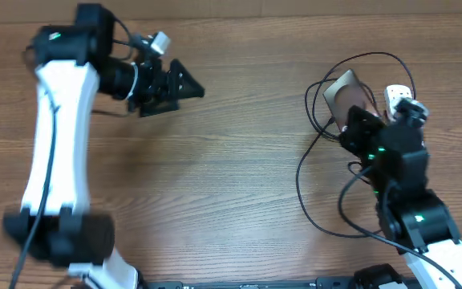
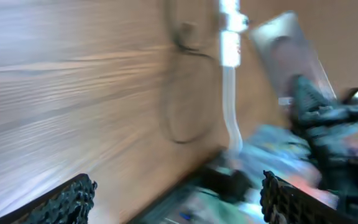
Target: Plug charger to phone and switch on socket
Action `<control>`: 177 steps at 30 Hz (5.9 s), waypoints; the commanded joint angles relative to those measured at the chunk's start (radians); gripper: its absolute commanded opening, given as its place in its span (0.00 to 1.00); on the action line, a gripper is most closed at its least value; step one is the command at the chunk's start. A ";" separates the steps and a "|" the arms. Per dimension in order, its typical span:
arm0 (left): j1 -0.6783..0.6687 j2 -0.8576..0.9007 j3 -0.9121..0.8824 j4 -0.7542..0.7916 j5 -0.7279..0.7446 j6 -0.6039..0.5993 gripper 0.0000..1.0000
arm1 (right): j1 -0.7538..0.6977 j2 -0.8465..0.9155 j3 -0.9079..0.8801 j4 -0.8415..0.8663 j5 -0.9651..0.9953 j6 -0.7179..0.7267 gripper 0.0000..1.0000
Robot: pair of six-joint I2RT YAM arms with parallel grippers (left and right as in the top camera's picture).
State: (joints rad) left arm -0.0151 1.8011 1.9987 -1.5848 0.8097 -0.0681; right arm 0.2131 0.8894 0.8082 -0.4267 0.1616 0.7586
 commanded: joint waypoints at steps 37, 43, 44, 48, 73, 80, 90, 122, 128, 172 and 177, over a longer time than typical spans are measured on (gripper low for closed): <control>-0.207 -0.316 -1.269 1.920 0.120 -1.557 1.00 | 0.237 0.448 -0.498 1.304 -0.404 1.046 0.04; -0.239 -0.285 -1.269 1.957 0.114 -1.578 0.94 | 0.264 0.448 -0.488 1.258 -0.359 1.078 0.04; -0.243 -0.285 -1.269 1.958 0.108 -1.578 0.90 | 0.265 0.448 -0.480 1.258 -0.364 1.078 0.04; -0.257 -0.285 -1.269 1.958 0.088 -1.579 0.79 | 0.274 0.448 -0.447 1.242 -0.364 1.079 0.04; -0.300 -0.285 -1.269 1.956 -0.026 -1.569 0.53 | 0.332 0.448 -0.385 1.156 -0.441 0.940 0.04; -0.301 -0.285 -1.269 1.956 -0.031 -1.569 0.41 | 0.343 0.448 -0.385 1.164 -0.452 0.966 0.04; -0.334 -0.285 -1.269 1.956 -0.032 -1.569 0.24 | 0.349 0.448 -0.385 1.142 -0.447 0.973 0.04; -0.103 -0.285 -1.266 1.863 0.061 -1.432 0.04 | 0.348 0.448 -0.385 0.737 -0.240 0.651 1.00; -0.014 -0.284 -1.244 1.862 0.157 -1.431 0.04 | 0.348 0.448 -0.385 0.664 -0.040 0.479 1.00; -0.142 0.236 -0.806 1.956 0.621 -1.367 0.04 | 0.066 0.818 0.186 -0.107 -0.006 0.074 0.72; -0.142 0.236 -0.806 1.956 0.624 -1.367 0.04 | 0.066 0.898 0.187 -0.065 -0.005 0.074 0.67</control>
State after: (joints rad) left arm -0.1616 2.0335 1.1648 0.3634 1.3846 -1.4620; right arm 0.2802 1.7496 0.9684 -0.5133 0.1562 0.8371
